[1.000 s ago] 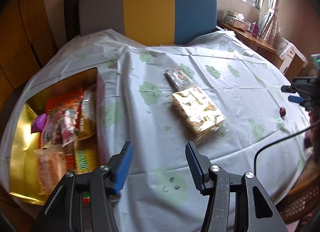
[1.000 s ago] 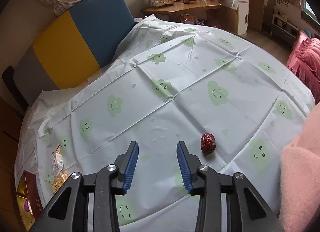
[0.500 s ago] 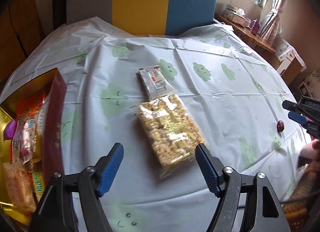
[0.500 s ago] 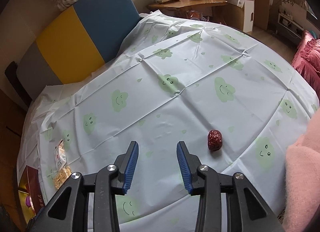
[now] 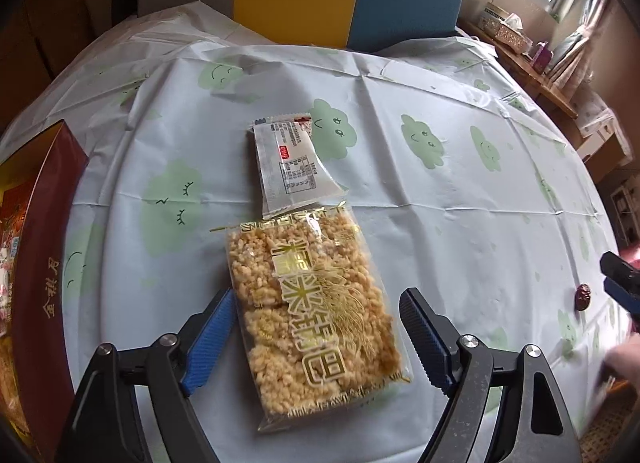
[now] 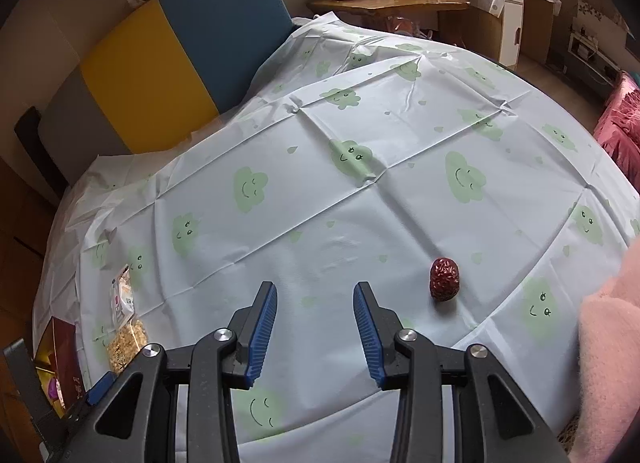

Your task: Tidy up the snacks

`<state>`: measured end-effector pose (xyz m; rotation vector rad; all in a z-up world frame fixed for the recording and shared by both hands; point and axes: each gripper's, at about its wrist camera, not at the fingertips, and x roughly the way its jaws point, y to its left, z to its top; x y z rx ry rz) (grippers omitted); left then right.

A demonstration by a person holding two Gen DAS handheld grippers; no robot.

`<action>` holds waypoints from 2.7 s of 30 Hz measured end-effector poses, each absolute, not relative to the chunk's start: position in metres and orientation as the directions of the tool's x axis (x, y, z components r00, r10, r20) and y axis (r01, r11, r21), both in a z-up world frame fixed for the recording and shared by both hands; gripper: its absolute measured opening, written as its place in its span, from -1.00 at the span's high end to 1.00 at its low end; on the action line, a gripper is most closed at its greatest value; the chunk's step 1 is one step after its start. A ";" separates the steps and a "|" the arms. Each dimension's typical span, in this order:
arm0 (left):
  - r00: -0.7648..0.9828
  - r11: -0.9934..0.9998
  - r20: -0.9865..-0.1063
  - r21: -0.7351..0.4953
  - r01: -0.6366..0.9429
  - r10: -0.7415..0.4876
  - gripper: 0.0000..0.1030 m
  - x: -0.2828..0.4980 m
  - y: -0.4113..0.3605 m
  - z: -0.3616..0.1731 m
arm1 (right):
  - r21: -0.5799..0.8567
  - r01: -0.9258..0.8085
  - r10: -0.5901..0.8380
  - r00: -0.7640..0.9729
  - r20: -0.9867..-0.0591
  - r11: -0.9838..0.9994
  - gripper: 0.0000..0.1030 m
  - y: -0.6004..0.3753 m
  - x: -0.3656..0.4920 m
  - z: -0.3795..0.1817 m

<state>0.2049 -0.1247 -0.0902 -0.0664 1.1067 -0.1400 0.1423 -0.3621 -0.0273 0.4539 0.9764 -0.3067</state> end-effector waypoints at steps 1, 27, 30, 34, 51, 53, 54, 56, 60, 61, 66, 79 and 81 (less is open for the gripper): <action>0.433 0.989 -0.890 -0.117 0.087 -0.144 -0.61 0.205 -0.125 -0.093 | 0.230 0.445 -0.046 0.527 -0.848 0.866 0.22 -0.362 0.143 -0.028; 0.556 0.955 -0.813 0.001 0.298 -0.173 -0.57 0.091 -0.077 -0.104 | 0.176 0.276 0.028 0.467 -0.884 0.945 0.22 -0.318 0.155 -0.045; 0.573 0.954 -0.799 -0.003 0.301 -0.183 -0.57 0.087 -0.076 -0.105 | 0.165 0.240 0.036 0.462 -0.886 0.957 0.22 -0.308 0.155 -0.046; 0.606 0.953 -0.771 -0.003 0.302 -0.195 -0.58 0.082 -0.075 -0.106 | 0.149 0.168 0.058 0.455 -0.889 0.974 0.22 -0.293 0.157 -0.049; 0.653 0.952 -0.726 -0.007 0.307 -0.216 -0.59 0.074 -0.074 -0.107 | 0.213 -0.223 0.285 0.372 -0.884 0.951 0.34 -0.185 0.226 -0.043; 0.655 0.952 -0.723 -0.009 0.307 -0.218 -0.59 0.075 -0.074 -0.107 | 0.204 -0.245 0.286 0.367 -0.885 0.948 0.34 -0.170 0.244 -0.047; 0.656 0.952 -0.722 -0.009 0.307 -0.219 -0.60 0.075 -0.074 -0.107 | 0.189 -0.254 0.275 0.368 -0.888 0.948 0.34 -0.162 0.251 -0.049; 0.658 0.952 -0.720 -0.010 0.307 -0.220 -0.60 0.075 -0.074 -0.108 | 0.152 -0.266 0.245 0.364 -0.899 0.952 0.34 -0.148 0.269 -0.056; 0.660 0.951 -0.717 -0.013 0.309 -0.224 -0.61 0.075 -0.074 -0.108 | 0.104 -0.269 0.195 0.339 -0.920 0.957 0.34 -0.128 0.294 -0.073; 0.661 0.951 -0.716 -0.013 0.309 -0.224 -0.61 0.075 -0.074 -0.108 | 0.093 -0.268 0.183 0.334 -0.925 0.959 0.34 -0.125 0.298 -0.078; 0.662 0.951 -0.716 -0.012 0.308 -0.224 -0.61 0.074 -0.074 -0.108 | 0.012 -0.313 0.128 0.353 -0.927 0.950 0.70 -0.113 0.301 -0.084; 0.660 0.952 -0.719 -0.007 0.307 -0.218 -0.62 0.073 -0.075 -0.107 | 0.005 -0.357 0.105 0.262 -0.959 0.934 0.83 -0.174 0.231 -0.080; 0.660 0.952 -0.719 -0.006 0.307 -0.218 -0.62 0.073 -0.075 -0.107 | 0.022 -0.351 0.127 0.277 -0.952 0.936 0.65 -0.183 0.224 -0.074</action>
